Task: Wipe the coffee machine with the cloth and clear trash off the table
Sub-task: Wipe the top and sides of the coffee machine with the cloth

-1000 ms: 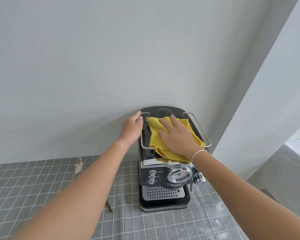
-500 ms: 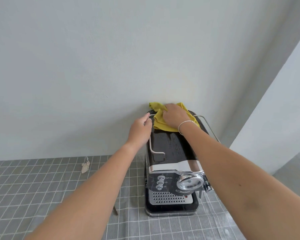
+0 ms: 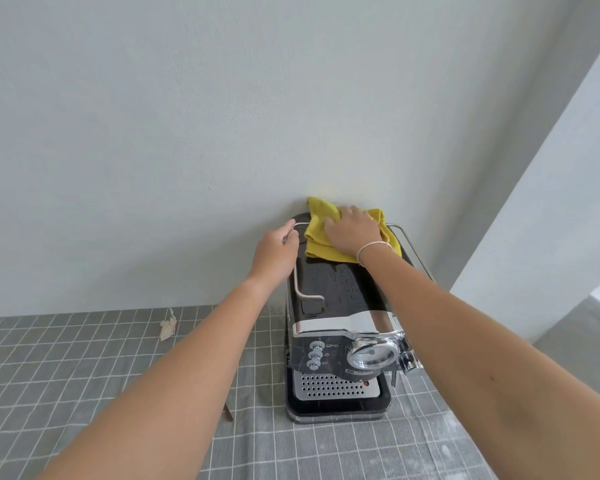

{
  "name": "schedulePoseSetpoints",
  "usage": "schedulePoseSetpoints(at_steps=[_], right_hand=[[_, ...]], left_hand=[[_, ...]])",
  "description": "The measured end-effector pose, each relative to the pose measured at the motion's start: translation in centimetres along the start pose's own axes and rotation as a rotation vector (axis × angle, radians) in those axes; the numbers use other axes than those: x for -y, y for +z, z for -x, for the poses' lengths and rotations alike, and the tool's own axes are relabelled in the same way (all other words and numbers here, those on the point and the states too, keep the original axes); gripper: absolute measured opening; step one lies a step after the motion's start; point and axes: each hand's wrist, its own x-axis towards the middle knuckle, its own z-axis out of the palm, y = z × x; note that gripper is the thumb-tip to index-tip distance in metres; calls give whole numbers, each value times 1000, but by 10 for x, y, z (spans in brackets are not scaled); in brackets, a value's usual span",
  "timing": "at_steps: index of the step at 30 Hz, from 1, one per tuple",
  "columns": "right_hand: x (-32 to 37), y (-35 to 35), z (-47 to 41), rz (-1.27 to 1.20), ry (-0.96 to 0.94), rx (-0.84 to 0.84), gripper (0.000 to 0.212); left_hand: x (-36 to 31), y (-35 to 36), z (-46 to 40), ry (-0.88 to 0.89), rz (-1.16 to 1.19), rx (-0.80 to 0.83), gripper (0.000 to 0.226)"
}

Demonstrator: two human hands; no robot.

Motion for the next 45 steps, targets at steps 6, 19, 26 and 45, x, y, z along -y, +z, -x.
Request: schedulePoseSetpoints(at_steps=[6,19,26,45], right_hand=[[-7,2,44,33,-90,1,66],[-4,-34,114,-612,72,56,49],[35,-41,112,-877,-1,37,48],[51,6,107,-338,-233,119,52]], left_hand=[[0,0,0,-23,20,3,44],[-15,-26,21,-98,155,-29,19],[-39,-42,29,-70,271,87,34],[-9,-63,21,-314,464,-47,27]])
